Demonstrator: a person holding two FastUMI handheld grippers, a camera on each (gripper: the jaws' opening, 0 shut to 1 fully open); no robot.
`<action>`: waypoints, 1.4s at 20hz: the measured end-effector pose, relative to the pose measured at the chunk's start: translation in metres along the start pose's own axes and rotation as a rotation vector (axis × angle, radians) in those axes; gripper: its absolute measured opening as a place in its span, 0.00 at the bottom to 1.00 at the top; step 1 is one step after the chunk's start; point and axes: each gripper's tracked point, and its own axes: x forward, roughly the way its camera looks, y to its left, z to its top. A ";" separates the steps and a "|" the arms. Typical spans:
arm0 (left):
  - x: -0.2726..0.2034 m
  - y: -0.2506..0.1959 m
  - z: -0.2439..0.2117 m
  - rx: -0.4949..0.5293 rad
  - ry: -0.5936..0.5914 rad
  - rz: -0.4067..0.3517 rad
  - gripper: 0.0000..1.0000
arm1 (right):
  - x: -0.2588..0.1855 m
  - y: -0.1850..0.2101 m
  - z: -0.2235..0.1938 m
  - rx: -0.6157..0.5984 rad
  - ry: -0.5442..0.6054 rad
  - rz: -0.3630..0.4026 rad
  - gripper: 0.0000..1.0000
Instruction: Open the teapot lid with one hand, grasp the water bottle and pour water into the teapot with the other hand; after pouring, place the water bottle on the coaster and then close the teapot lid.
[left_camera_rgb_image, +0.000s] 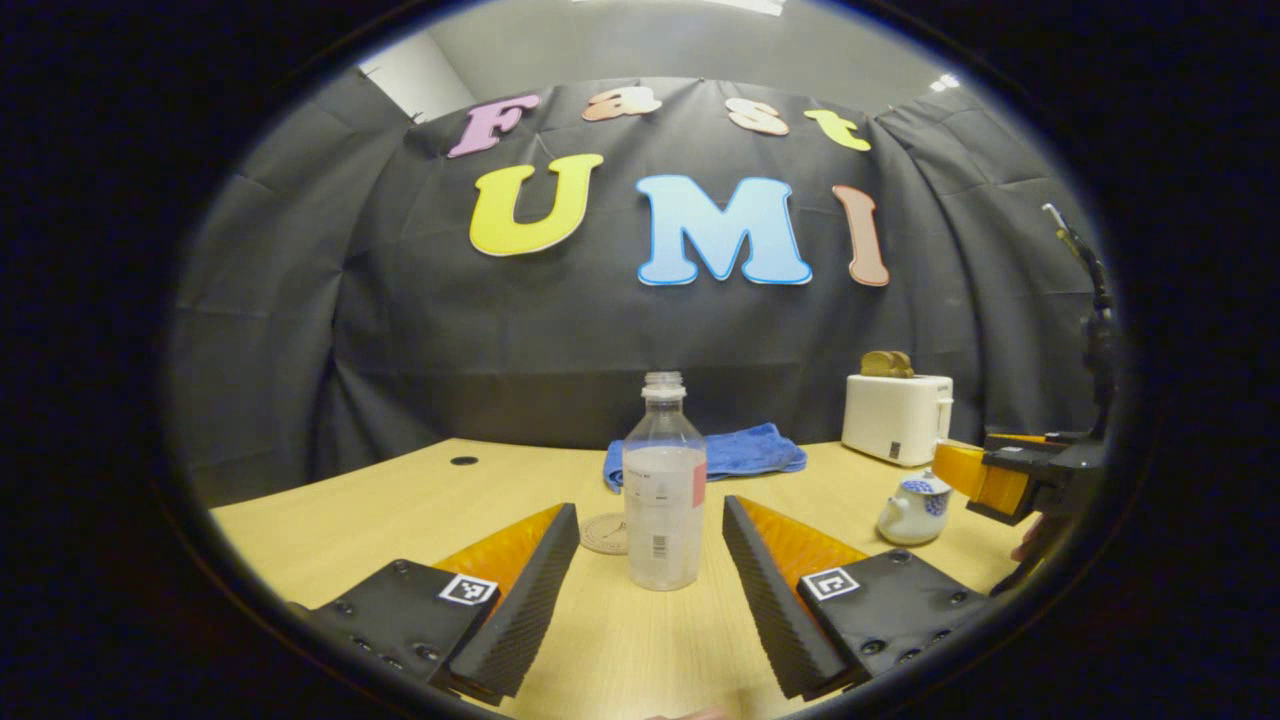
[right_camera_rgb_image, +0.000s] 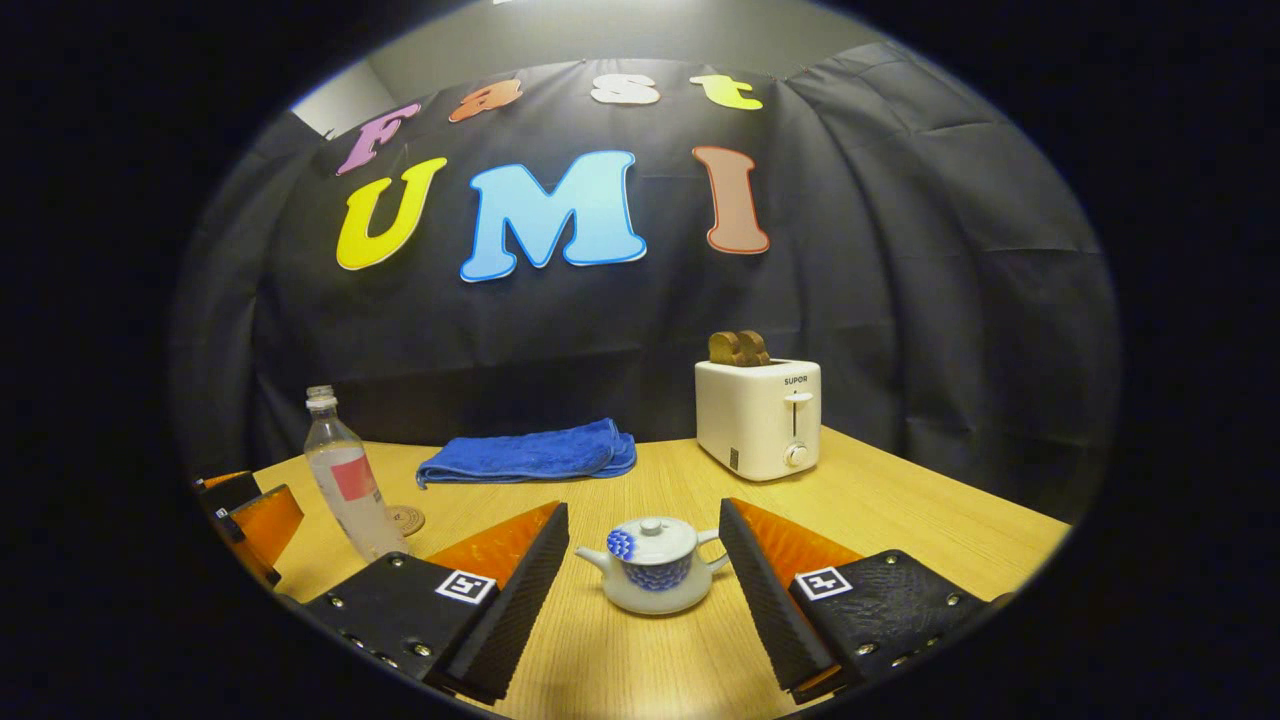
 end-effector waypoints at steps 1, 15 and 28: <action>0.005 0.001 -0.001 0.006 -0.010 0.002 1.00 | 0.009 -0.001 0.002 -0.005 -0.007 -0.002 0.92; 0.014 0.003 0.033 0.092 -0.094 -0.009 1.00 | 0.060 -0.009 0.004 -0.101 -0.023 -0.037 0.14; 0.034 0.000 0.015 0.054 -0.048 -0.006 1.00 | 0.032 0.004 0.040 -0.138 -0.155 0.006 0.00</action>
